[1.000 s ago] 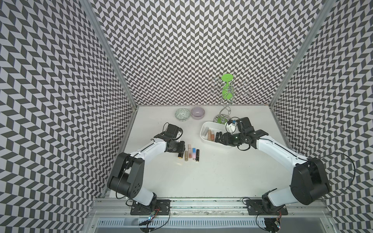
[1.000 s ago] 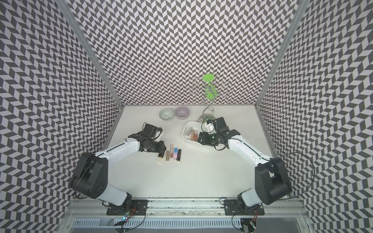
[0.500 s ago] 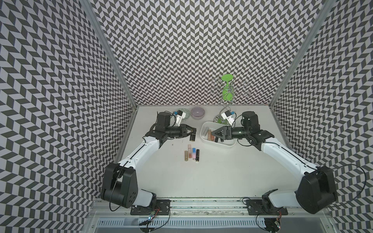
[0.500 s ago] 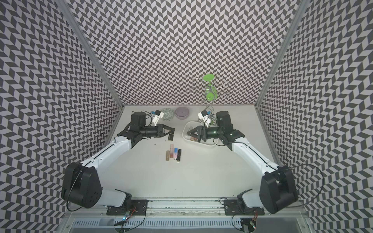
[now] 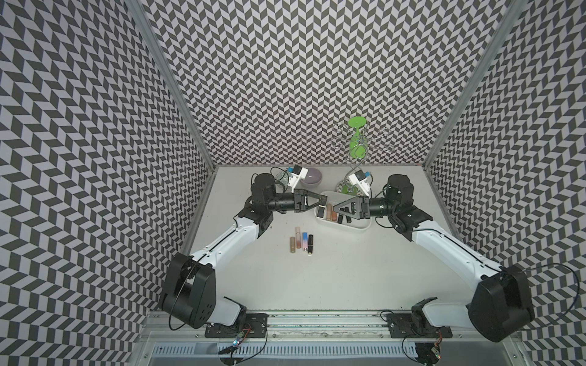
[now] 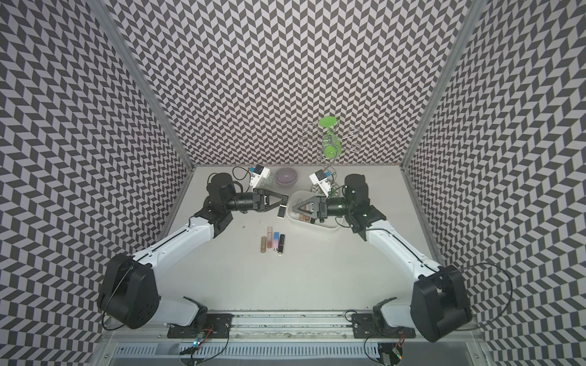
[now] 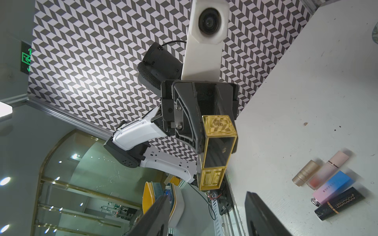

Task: Put the lipstick into the storage box
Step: Pick up the lipstick at the center of the board.

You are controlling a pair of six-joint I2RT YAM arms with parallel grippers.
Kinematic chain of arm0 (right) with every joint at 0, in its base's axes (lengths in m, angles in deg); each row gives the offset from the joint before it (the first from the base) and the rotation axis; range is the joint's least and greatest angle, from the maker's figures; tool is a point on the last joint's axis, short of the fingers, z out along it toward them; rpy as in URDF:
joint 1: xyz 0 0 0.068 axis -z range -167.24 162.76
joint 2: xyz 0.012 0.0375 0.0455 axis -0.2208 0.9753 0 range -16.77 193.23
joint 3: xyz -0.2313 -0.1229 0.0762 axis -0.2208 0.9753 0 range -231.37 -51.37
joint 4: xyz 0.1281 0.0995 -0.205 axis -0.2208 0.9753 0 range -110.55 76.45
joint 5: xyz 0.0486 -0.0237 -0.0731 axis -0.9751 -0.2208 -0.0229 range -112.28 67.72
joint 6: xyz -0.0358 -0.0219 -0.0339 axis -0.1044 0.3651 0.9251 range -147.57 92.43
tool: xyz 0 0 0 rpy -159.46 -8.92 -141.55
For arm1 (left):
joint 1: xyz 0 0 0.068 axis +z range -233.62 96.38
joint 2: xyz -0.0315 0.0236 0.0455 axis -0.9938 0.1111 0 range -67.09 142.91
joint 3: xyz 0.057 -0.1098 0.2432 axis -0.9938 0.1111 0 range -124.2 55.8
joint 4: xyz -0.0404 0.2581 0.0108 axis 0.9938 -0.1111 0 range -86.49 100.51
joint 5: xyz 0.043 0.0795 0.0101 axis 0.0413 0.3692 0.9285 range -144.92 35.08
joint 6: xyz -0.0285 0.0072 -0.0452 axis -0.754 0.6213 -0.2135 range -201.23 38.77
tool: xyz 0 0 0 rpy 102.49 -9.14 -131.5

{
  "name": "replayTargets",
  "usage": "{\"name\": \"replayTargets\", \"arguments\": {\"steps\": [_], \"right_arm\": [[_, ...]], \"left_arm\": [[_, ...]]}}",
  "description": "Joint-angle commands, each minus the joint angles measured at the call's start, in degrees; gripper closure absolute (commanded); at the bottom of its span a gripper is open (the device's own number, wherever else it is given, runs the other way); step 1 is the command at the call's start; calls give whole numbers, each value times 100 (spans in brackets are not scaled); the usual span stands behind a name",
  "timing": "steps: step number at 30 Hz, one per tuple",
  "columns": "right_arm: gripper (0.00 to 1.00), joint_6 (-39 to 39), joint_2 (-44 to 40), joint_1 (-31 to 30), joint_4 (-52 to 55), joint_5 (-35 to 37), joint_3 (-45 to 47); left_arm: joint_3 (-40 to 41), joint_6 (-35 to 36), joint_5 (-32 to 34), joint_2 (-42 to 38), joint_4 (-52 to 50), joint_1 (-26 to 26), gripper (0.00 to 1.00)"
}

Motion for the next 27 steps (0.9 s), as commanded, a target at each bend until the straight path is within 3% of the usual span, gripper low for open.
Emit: {"name": "replayTargets", "arguments": {"steps": [1, 20, 27], "right_arm": [[37, -340, -202, -65, -752, -201, 82], [38, -568, -48, -644, -1236, -64, 135], [39, -388, 167, -769, -932, 215, -17]], "left_arm": [[-50, -255, -115, 49, 510, -76, 77], [-203, -391, -74, 84, 638, -240, 78], [-180, -387, -69, 60, 638, -251, 78]]}}
